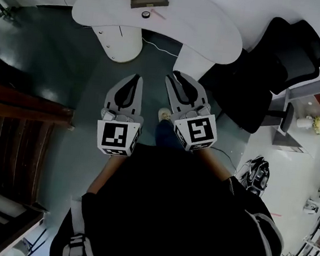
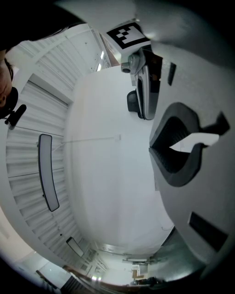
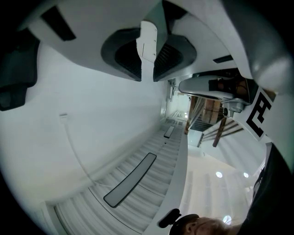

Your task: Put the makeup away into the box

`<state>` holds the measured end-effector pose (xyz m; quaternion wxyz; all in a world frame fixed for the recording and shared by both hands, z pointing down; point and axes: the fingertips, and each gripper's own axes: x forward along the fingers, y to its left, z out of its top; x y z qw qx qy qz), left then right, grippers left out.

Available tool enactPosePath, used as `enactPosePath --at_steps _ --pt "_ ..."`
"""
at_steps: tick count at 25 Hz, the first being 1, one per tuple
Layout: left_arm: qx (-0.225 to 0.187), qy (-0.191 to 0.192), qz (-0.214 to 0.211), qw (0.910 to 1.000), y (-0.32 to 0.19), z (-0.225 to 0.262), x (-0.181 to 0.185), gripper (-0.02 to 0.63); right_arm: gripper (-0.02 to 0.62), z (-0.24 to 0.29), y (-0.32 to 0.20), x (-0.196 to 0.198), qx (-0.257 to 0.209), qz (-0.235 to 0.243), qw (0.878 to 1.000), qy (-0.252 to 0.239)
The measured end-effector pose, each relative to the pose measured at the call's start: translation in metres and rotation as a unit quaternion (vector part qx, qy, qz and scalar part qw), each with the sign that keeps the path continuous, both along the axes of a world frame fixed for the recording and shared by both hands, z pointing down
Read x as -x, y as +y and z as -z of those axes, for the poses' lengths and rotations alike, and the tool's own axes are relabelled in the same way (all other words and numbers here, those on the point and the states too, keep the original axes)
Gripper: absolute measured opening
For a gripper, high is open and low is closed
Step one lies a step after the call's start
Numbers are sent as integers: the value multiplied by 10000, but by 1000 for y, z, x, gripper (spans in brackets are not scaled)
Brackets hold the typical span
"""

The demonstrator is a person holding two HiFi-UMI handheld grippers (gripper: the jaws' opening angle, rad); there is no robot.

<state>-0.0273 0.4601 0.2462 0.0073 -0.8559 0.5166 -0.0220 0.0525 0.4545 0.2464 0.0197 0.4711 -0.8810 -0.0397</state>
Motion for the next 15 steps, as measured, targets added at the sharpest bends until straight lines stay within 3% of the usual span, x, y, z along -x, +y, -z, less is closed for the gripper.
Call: enactPosePath --at_steps 15 --pt "102 -24 547 9984 -143 1 -20 8 138 -26 -160 -20 454 593 9972 80"
